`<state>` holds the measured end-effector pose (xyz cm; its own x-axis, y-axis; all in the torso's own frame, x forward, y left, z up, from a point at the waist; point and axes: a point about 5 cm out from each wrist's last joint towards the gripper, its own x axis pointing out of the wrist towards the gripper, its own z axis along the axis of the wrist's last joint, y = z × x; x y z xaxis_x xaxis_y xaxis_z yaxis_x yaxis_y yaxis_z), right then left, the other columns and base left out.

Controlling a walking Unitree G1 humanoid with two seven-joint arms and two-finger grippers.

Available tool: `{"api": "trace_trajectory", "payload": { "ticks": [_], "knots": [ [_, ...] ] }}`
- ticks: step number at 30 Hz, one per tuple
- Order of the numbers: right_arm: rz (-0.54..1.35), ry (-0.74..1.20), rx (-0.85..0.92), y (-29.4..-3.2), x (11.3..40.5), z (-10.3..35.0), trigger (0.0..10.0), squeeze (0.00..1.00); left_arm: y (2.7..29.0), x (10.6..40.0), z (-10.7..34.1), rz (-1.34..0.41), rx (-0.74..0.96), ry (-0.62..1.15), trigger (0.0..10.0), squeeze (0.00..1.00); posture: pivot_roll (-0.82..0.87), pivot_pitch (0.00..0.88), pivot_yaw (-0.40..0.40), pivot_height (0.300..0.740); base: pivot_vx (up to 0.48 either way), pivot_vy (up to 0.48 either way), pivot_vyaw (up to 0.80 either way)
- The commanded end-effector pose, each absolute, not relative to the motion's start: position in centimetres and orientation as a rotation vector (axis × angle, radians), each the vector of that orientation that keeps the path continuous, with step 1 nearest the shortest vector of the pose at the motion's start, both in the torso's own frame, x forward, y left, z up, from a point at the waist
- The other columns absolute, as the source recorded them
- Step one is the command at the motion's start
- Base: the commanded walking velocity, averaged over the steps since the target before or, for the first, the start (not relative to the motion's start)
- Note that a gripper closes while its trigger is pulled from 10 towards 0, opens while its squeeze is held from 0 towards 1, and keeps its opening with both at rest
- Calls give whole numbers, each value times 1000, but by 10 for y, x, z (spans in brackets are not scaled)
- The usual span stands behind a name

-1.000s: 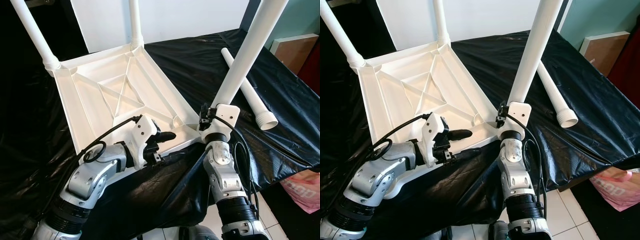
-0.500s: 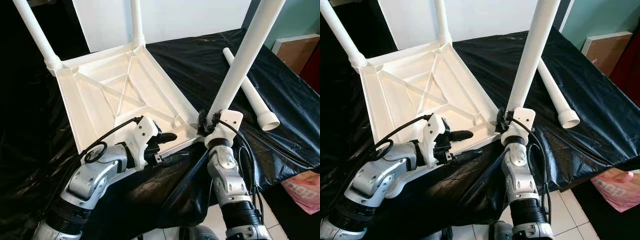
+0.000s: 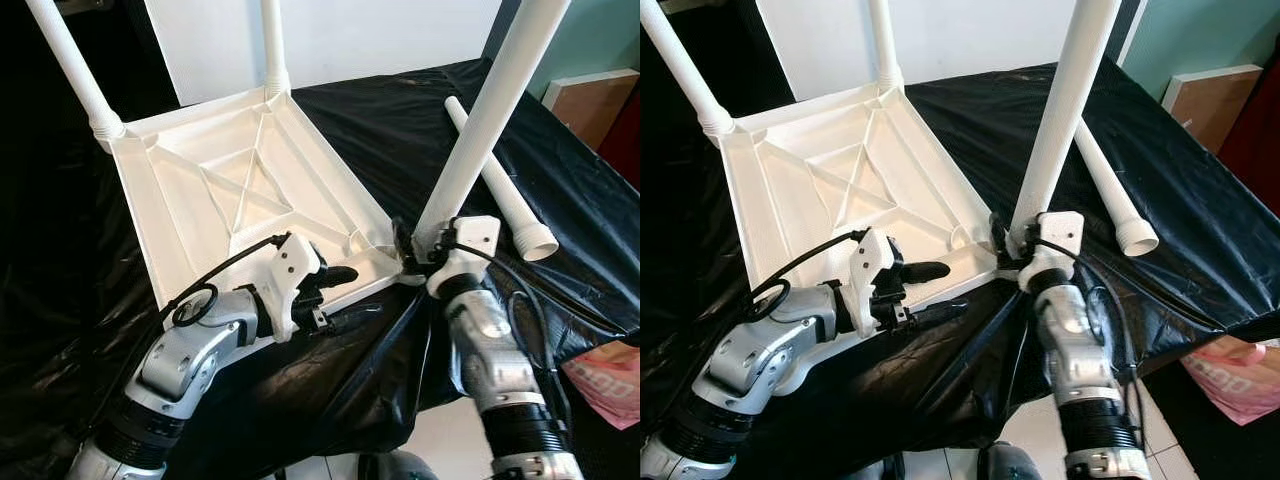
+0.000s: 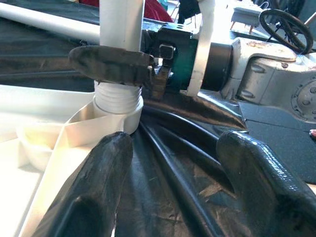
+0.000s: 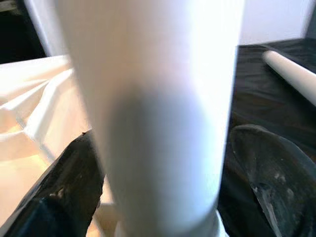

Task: Building children table

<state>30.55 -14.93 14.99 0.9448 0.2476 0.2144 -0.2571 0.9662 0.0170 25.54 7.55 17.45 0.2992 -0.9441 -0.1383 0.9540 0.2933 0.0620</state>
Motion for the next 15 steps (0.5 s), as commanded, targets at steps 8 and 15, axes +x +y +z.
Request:
{"api": "trace_trajectory", "payload": {
  "ticks": [8,15],
  "knots": [
    [421,-202,-55,-166,313,153,10000,0,66,256,170,-1271,145,62,10000,0,-23,110,-21,740,0,0,0],
    [531,-151,-126,-171,320,146,2941,0,62,268,162,-1166,145,30,10000,0,-13,100,-33,740,0,0,0]
  ]
}}
